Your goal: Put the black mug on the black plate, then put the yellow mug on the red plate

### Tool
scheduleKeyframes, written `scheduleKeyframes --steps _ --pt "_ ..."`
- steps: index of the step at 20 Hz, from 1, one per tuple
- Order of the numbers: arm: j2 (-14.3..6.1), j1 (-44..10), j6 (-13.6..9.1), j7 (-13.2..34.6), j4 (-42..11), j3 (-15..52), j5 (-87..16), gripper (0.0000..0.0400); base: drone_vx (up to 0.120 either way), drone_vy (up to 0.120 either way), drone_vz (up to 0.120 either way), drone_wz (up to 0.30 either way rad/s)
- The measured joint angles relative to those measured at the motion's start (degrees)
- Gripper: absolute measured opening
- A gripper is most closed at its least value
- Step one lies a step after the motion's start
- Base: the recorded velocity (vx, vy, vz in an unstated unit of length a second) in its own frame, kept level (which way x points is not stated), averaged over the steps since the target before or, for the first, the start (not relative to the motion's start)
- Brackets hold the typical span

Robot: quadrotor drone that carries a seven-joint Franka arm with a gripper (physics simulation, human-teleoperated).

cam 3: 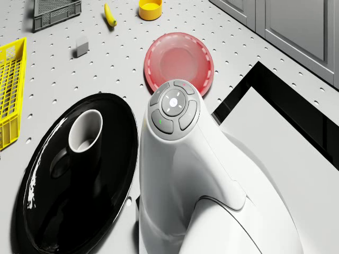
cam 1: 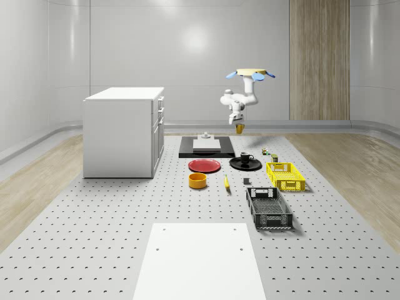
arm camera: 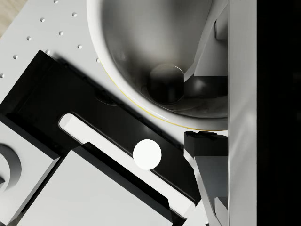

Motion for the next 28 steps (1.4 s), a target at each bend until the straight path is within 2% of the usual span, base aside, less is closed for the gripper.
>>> scheduleKeyframes --steps 28 --pt "0.0 0.0 0.0 -0.04 0.0 0.0 0.0 0.01 0.12 -0.001 0.0 0.0"
